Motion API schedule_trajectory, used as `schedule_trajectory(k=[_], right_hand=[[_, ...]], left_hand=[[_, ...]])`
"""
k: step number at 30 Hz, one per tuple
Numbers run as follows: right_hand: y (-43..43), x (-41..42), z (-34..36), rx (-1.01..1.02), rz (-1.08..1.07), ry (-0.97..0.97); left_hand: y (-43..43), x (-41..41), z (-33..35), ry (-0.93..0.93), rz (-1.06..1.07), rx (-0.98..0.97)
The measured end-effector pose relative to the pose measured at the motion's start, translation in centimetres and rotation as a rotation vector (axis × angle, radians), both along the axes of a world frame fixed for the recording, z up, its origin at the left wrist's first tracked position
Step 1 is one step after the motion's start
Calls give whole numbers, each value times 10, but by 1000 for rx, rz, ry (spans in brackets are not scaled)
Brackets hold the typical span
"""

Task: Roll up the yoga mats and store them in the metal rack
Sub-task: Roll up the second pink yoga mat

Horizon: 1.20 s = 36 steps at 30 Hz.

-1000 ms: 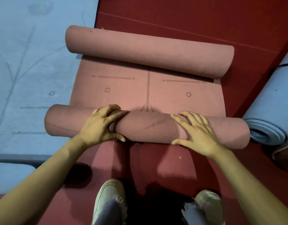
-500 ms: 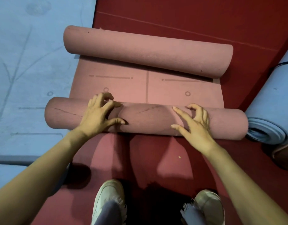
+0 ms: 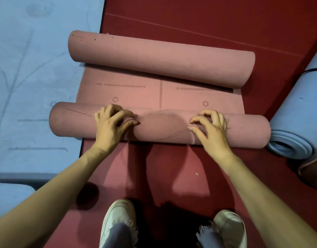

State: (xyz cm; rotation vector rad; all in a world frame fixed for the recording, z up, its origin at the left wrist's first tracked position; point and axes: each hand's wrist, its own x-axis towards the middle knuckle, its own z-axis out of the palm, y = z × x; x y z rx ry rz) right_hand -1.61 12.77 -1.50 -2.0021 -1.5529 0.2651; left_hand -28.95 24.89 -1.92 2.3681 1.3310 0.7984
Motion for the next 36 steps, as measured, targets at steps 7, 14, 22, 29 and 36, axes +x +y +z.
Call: schedule_trajectory(k=[7, 14, 22, 29, 36], right_hand=[[3, 5, 3, -67, 66, -23], [16, 18, 5, -111, 119, -48], [22, -3, -4, 46, -55, 86], [30, 27, 4, -139, 278, -112], [39, 34, -2, -131, 335, -195]], left_hand=[[-7, 8, -1, 99, 20, 89], [8, -1, -7, 187, -184, 73], [39, 5, 0, 94, -234, -39], [38, 8, -8, 294, -166, 213], [43, 1, -14, 242, -249, 203]])
